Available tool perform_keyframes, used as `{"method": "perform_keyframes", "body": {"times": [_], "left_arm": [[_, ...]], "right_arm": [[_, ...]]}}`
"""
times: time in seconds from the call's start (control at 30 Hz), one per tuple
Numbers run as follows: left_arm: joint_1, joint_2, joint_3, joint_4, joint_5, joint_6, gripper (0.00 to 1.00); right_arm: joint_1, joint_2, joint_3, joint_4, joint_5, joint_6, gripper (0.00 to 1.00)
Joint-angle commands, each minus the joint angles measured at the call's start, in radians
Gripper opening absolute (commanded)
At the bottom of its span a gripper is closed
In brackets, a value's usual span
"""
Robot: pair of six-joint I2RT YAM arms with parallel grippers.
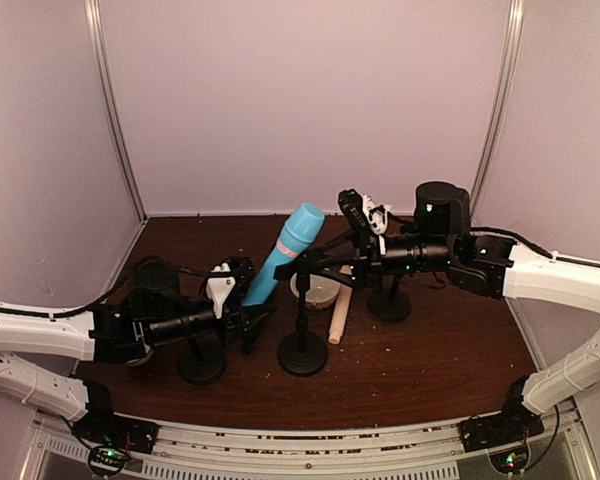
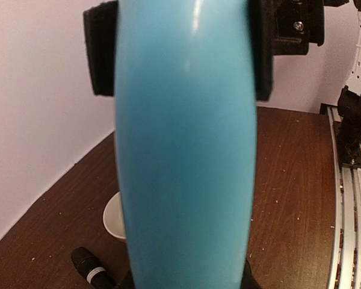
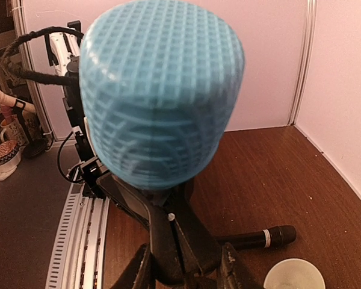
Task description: Attach the microphones to the stand
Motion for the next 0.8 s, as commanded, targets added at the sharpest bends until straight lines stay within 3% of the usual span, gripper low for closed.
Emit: {"method": "perform_keyframes", "body": {"times": [0.0,0.33,0.5,0.53,0.7,0.77], "left_arm": [[0.007,0.038,0.039,0.138,0.020,0.037,0.00],[0.006,0.107,0.065,0.164,0.008,0.045,0.00],[0.007,0.119,0.072,0.164,0.004,0.043,0.00],[0.007,0.119,0.074,0.164,0.005,0.042,0.00],[0.007,0.120,0.074,0.164,0.001,0.038,0.00],[0.007,0.125,0.079,0.159,0.001,0.039,0.01]], "right_arm": [[-0.004,0.000,-0.009,0.078,-0.042,0.048,0.20],[-0.007,0.017,-0.019,0.117,-0.024,0.102,0.19],[-0.007,0.015,-0.023,0.118,0.001,0.109,0.24],[-0.007,0.015,-0.023,0.117,0.004,0.108,0.28],[-0.007,0.010,-0.024,0.103,0.021,0.104,0.68],[-0.007,0.009,-0.023,0.096,0.032,0.104,0.73]]}}
